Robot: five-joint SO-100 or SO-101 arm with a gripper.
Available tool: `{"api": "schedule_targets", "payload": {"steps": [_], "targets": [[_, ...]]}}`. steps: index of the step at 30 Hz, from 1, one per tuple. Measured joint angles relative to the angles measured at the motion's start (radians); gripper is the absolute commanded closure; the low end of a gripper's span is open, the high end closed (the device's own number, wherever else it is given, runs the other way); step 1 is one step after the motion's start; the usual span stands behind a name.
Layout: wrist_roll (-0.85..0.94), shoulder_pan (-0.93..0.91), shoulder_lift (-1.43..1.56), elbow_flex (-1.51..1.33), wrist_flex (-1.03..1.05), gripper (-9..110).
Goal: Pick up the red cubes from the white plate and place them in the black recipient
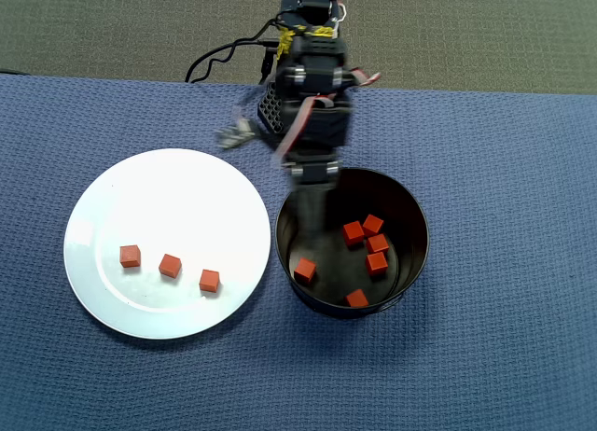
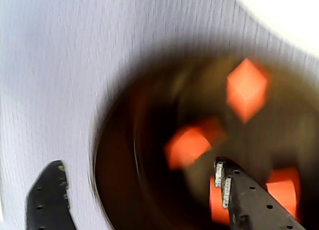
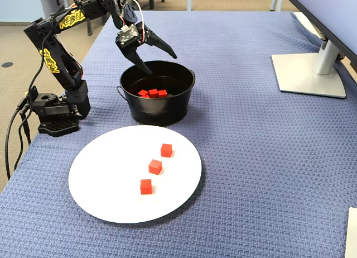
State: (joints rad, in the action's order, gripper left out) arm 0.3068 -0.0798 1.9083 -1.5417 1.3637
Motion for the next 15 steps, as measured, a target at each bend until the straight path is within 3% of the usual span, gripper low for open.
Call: {"api": "schedule_targets", "payload": {"steps": [8, 15], "targets": [[0.11, -0.425, -0.288, 0.054, -0.1, 72], [0.176, -0.511, -0.557, 0.146, -0.144, 81]]}}
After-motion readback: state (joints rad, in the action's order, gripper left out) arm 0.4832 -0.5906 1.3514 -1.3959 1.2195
